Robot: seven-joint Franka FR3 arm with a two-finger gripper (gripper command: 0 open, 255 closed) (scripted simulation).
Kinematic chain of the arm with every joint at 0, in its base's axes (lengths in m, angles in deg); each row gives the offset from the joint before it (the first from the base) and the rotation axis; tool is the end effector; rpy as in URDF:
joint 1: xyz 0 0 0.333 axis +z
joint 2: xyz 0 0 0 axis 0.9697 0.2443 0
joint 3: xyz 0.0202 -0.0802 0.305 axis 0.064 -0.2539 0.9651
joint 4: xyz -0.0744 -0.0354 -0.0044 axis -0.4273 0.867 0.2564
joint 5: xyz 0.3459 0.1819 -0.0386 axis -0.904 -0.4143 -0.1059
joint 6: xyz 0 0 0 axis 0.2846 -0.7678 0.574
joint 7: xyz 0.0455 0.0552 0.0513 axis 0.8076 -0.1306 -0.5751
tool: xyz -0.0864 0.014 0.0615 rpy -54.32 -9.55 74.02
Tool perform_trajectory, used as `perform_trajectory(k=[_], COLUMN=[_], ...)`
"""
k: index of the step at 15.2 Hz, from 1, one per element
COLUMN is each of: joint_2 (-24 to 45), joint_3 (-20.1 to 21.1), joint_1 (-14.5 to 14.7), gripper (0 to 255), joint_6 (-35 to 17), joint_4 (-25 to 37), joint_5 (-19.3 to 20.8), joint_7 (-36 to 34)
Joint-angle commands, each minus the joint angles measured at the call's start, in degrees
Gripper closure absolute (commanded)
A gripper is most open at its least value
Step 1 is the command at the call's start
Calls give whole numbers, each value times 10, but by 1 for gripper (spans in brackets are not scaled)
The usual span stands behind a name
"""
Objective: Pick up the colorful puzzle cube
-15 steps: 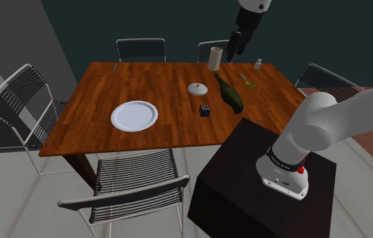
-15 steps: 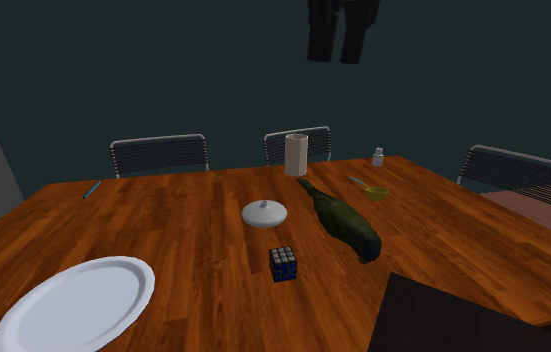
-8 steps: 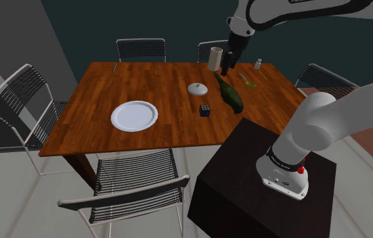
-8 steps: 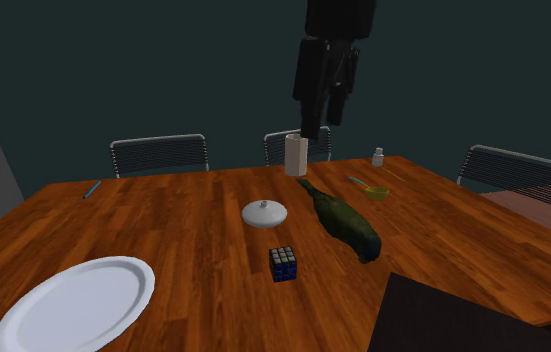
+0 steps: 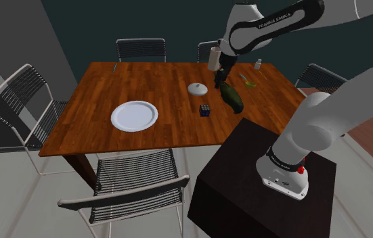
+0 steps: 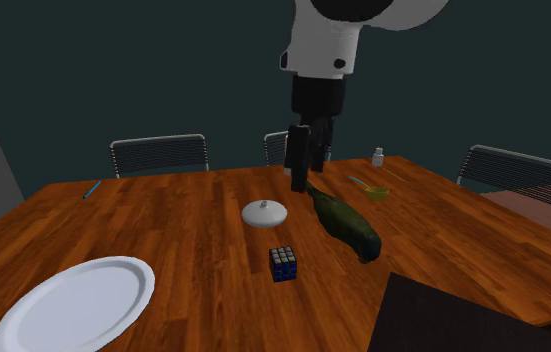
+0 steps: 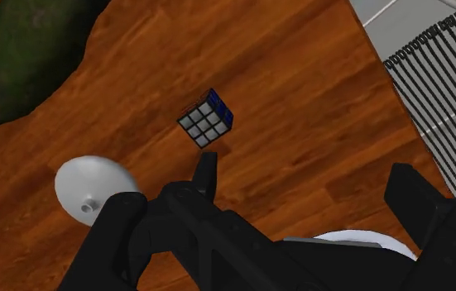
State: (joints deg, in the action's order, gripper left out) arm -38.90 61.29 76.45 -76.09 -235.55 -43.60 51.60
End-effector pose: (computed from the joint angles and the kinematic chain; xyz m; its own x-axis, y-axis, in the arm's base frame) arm 0.3886 -0.1157 0.3938 0.9921 0.1150 0.0491 0.1156 -0.9932 -0.0100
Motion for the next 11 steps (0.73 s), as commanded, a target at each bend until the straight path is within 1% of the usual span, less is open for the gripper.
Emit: perform_trajectory(k=[1, 4, 6, 8, 11], joint_2=[37, 106, 155, 206, 285], joint_3=[-15, -37, -49, -59, -62], joint_1=[2, 9, 15, 20, 20], gripper=[0, 0, 0, 0, 0], joint_6=[-37, -94, -129, -163, -205], joint_4=[-1, 6, 14, 27, 52], joint_5=[-2, -18, -37, -64, -119], joint_7=[24, 62, 93, 129, 191])
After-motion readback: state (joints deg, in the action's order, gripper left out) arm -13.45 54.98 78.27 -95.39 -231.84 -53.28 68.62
